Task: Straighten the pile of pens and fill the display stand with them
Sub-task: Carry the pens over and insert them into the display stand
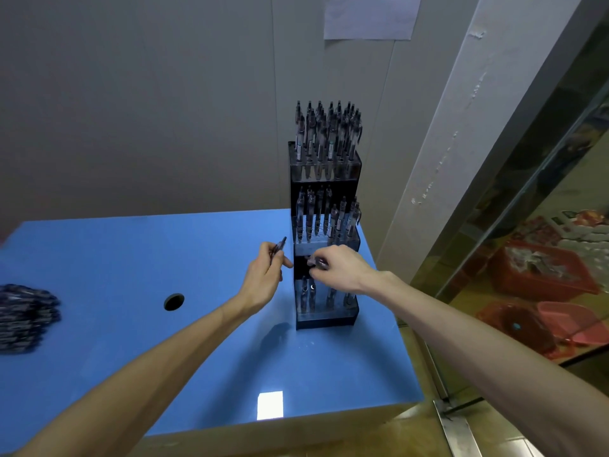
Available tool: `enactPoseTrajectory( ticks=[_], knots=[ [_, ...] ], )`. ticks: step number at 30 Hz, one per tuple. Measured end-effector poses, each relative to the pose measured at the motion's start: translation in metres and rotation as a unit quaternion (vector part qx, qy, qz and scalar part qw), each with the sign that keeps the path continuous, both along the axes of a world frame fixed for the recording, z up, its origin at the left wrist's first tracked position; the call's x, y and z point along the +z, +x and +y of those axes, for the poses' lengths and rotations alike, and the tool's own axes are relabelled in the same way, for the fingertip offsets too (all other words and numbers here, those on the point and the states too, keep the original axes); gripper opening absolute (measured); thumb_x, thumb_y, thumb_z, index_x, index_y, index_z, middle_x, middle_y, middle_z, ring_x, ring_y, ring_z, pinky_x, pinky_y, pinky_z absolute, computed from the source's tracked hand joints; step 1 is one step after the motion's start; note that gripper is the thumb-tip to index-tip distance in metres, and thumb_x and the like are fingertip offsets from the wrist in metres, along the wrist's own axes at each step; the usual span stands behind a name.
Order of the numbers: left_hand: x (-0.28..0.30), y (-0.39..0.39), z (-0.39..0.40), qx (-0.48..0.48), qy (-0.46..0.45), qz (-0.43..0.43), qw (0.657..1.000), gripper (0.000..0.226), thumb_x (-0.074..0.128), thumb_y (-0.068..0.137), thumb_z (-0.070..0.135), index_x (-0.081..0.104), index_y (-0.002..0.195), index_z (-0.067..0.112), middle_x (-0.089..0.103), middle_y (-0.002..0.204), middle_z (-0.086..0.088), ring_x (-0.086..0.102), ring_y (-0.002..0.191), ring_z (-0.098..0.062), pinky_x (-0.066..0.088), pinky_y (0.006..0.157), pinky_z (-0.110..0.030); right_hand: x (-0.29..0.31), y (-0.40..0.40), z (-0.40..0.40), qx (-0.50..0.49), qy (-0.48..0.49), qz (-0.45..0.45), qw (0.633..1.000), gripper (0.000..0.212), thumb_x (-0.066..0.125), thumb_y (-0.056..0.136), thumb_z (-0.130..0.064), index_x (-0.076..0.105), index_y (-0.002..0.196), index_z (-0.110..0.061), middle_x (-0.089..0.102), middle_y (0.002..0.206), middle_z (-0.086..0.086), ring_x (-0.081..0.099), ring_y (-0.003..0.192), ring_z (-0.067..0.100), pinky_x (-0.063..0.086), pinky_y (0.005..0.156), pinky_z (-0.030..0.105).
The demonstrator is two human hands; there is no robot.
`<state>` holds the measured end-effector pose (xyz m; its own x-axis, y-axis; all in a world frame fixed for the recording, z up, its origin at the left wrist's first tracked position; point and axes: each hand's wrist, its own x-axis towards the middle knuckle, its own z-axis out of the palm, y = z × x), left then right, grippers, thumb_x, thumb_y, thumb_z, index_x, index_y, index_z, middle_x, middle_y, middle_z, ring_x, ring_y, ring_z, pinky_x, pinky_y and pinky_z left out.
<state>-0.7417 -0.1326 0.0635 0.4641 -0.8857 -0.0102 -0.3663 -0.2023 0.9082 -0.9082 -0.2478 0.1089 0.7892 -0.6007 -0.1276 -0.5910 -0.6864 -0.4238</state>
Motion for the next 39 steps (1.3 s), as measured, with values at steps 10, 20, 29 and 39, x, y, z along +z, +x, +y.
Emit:
enactPoseTrajectory(
  ticks=[10, 20, 29, 39],
  knots=[
    [0.012, -0.006, -0.015, 0.068, -0.105, -0.029, 0.992, 0.005, 0.070, 0.097, 0.026, 0.068, 0.095, 0.029, 0.065, 0.104, 0.008, 0.066, 0.086, -0.007, 0.053, 0.078, -0.029, 0.014, -0.004, -0.008, -0.140, -0.031, -0.219, 0.965, 0.039, 0.051, 0.101, -0.047, 0.050, 0.069, -0.025, 0.059, 0.067, -0.002, 0.058, 0.064, 0.016, 0.045, 0.059, 0.038],
    [0.008, -0.017, -0.007, 0.084, -0.113, -0.035, 0.989, 0.014, 0.079, 0.089, 0.016, 0.080, 0.103, 0.019, 0.077, 0.097, 0.012, 0.072, 0.089, -0.001, 0.059, 0.087, -0.026, -0.001, -0.007, -0.003, -0.132, -0.085, -0.201, 0.967, 0.021, 0.063, 0.097, -0.045, 0.069, 0.108, -0.028, 0.072, 0.088, -0.013, 0.067, 0.085, 0.013, 0.055, 0.077, 0.034],
    [0.000, -0.023, -0.007, 0.065, -0.065, -0.089, 0.992, 0.012, 0.079, 0.088, 0.013, 0.081, 0.100, 0.015, 0.077, 0.092, 0.011, 0.071, 0.083, 0.005, 0.057, 0.082, -0.017, -0.011, -0.007, -0.004, -0.089, -0.127, -0.099, 0.983, 0.026, 0.052, 0.103, -0.044, 0.066, 0.106, -0.022, 0.073, 0.090, -0.002, 0.068, 0.085, 0.022, 0.043, 0.066, 0.032],
    [0.008, -0.023, -0.017, 0.072, -0.029, -0.148, 0.986, 0.014, 0.079, 0.088, 0.023, 0.082, 0.101, 0.017, 0.078, 0.087, 0.012, 0.069, 0.079, 0.006, 0.053, 0.078, -0.009, -0.015, 0.011, -0.004, -0.106, -0.108, -0.042, 0.988, 0.027, 0.063, 0.095, -0.045, 0.073, 0.092, -0.020, 0.072, 0.081, 0.000, 0.068, 0.079, 0.023, 0.046, 0.063, 0.032]
  ],
)
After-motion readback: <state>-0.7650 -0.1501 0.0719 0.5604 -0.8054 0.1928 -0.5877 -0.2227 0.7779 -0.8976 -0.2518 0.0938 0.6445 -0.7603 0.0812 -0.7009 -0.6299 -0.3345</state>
